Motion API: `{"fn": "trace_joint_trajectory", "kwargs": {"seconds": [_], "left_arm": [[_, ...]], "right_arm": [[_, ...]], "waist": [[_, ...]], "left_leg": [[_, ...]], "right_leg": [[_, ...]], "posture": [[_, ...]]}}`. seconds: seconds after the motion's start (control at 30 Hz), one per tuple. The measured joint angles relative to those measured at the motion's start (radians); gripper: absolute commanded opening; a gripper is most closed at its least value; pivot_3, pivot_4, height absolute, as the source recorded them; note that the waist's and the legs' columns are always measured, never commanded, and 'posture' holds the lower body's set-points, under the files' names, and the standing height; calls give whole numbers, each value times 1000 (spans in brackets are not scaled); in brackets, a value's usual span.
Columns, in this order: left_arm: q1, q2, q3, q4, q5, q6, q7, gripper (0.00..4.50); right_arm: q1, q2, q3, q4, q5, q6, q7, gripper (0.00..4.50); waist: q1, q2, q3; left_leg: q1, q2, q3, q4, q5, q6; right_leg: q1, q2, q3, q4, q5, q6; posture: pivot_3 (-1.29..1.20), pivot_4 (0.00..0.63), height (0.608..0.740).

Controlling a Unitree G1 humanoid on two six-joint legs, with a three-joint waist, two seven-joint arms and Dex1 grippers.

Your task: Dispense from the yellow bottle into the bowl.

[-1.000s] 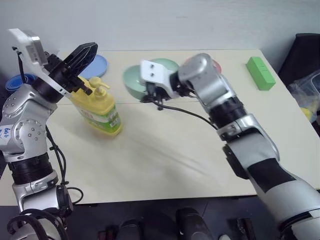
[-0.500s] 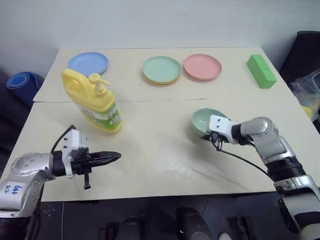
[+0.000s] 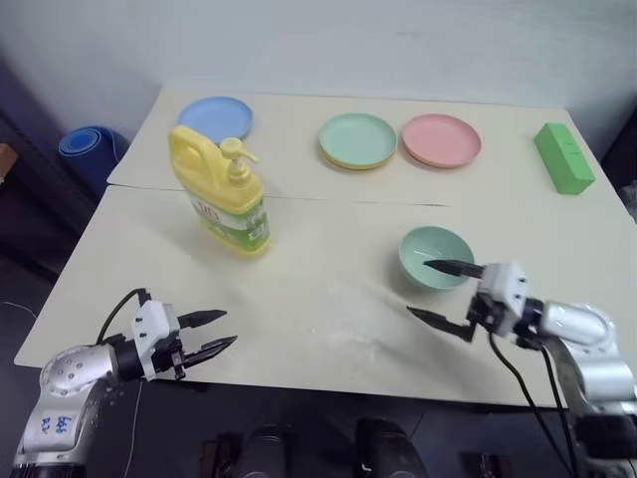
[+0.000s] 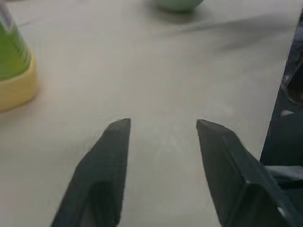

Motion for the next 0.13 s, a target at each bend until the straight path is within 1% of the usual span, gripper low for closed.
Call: {"fn": "trace_joint_trajectory", "kwargs": {"seconds": [0.13], "left_arm": [[104, 8, -4, 21, 89, -95, 25, 2369]], "right_arm": [[258, -26, -82, -91, 28, -21, 35, 4466]], "waist": [[1, -1, 0]], "left_leg": [[4, 0, 2, -1, 0, 1]], "right_leg": [[3, 0, 1, -1, 0, 0]], "posture": [[0, 150, 740]]}}
